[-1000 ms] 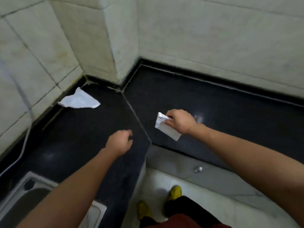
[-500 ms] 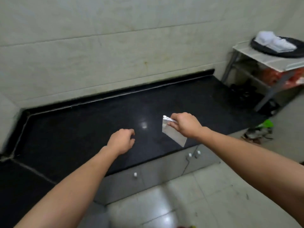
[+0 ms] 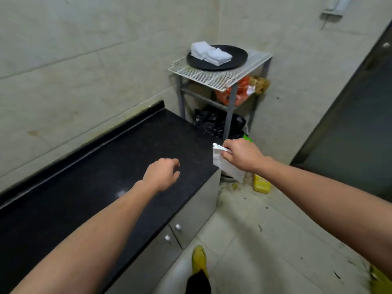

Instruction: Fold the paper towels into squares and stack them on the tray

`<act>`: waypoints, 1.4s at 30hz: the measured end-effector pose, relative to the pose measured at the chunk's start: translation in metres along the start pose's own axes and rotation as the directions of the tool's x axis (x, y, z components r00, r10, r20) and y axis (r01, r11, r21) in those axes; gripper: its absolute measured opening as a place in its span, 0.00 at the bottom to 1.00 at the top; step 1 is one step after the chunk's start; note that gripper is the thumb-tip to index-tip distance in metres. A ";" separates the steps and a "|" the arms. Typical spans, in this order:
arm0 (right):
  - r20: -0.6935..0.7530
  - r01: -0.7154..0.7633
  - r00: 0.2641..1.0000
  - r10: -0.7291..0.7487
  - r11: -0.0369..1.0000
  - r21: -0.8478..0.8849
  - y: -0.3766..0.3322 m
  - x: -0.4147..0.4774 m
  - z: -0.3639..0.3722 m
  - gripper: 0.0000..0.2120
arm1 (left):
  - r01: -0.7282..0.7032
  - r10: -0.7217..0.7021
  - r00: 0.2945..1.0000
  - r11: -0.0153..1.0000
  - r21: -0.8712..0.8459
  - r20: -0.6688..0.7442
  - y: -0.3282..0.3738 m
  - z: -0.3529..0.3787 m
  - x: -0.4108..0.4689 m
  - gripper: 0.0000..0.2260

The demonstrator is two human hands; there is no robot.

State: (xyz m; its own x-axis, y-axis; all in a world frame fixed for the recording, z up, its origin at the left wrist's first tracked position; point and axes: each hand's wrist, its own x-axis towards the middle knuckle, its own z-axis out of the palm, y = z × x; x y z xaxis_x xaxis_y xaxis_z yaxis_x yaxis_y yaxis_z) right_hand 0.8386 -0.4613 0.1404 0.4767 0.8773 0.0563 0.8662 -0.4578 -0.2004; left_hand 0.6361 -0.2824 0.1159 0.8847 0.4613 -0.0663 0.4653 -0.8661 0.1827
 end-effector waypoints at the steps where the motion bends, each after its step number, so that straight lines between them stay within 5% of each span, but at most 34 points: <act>1: -0.005 -0.030 1.000 0.031 1.000 0.003 0.017 0.007 -0.005 0.09 | -0.032 0.032 0.999 0.999 0.001 0.004 0.009 0.000 0.024 0.10; 9: -0.055 -0.213 0.975 0.215 0.976 0.042 0.135 0.097 -0.068 0.06 | -0.249 0.244 0.965 0.968 -0.045 -0.091 0.061 -0.036 0.230 0.12; 18: -0.106 -0.281 0.956 0.272 0.957 -0.077 0.216 0.190 -0.150 0.08 | -0.295 0.264 0.939 0.948 -0.120 -0.219 0.098 -0.094 0.380 0.10; 27: -0.092 0.002 0.996 -0.016 0.989 -0.148 0.292 0.330 -0.198 0.06 | -0.113 0.065 0.964 0.978 -0.177 -0.259 0.114 -0.097 0.496 0.11; 36: -0.066 0.265 0.957 -0.283 0.942 -0.206 0.354 0.462 -0.222 0.09 | 0.209 -0.269 0.931 0.948 -0.241 -0.248 0.149 -0.092 0.568 0.10; 40: 0.009 0.390 0.920 -0.392 0.911 -0.130 0.358 0.503 -0.223 0.09 | 0.279 -0.396 0.887 0.869 -0.408 -0.237 0.148 -0.092 0.584 0.14; 42: 0.052 0.446 0.895 -0.444 0.893 -0.059 0.358 0.525 -0.220 0.08 | 0.258 -0.485 0.854 0.710 -0.655 -0.189 0.146 -0.099 0.595 0.18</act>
State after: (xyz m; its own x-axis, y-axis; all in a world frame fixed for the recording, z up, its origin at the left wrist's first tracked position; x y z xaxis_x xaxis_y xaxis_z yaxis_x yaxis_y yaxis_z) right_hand 1.4315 -0.1966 0.3131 0.0346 0.9955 0.0886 0.9950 -0.0260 -0.0960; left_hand 1.2279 -0.1149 0.2000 0.5248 0.8503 0.0399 0.5411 -0.3695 0.7554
